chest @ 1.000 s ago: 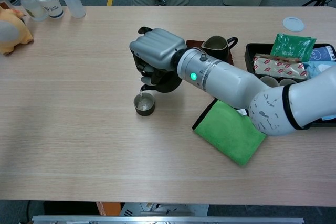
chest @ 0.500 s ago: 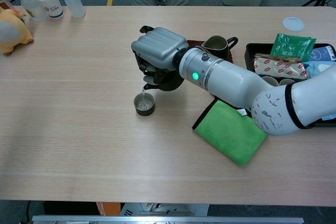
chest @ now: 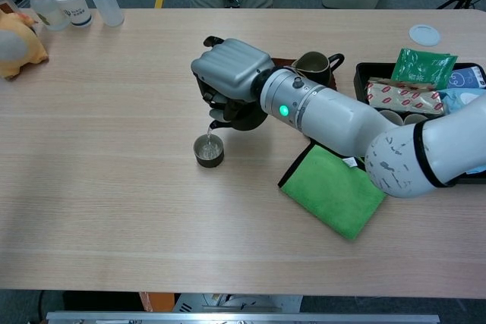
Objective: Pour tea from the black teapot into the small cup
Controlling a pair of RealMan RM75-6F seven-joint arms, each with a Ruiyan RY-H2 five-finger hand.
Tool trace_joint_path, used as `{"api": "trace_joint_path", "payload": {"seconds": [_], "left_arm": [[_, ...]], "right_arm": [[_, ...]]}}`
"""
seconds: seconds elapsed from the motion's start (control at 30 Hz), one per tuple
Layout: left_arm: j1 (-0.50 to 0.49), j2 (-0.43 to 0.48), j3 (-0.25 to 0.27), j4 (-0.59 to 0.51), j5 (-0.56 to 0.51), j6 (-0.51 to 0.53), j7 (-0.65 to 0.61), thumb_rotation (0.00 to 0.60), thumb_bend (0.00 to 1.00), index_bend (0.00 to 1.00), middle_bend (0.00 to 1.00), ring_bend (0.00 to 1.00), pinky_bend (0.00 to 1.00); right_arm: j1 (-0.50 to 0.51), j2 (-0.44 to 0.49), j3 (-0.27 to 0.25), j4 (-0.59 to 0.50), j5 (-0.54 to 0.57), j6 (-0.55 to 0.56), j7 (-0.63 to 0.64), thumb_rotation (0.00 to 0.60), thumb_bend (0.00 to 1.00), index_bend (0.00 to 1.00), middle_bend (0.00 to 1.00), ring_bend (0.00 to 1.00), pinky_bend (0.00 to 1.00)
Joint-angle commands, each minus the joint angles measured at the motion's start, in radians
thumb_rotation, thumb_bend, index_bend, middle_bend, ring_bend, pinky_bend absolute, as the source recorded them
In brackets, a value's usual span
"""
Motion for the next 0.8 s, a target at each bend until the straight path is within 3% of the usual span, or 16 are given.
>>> {"api": "trace_joint_path", "payload": {"seconds": [0.03, 0.43, 0.8], "left_arm": [[0.0, 0.0, -0.002, 0.001, 0.0, 0.0, 0.0, 0.6, 0.27, 0.16, 0.19, 0.16, 0.2], [-0.005, 0.005, -0.008, -0.004, -0.009, -0.02, -0.005, 0.6, 0.26, 0.16, 0.19, 0.16, 0.2], [-0.015, 0.007, -0.013, -0.016, -0.021, -0.047, 0.01, 0.6, 0.27, 0.16, 0.19, 0.16, 0.2]], "right_arm": [[0.001, 0.0, 0.0, -0.001, 0.001, 0.003, 0.0, 0.6, 0.32, 1.0, 0.91, 0.85, 0.0], [-0.031, -0.019, -0.008, 0.001, -0.04, 0.03, 0.064, 0.6, 0.32, 1.0, 0.91, 0.85, 0.0], [-0.108, -0.051, -0.011, 0.02, -0.105, 0.067, 0.203, 0.6, 0.32, 1.0, 0.91, 0.85, 0.0]]}}
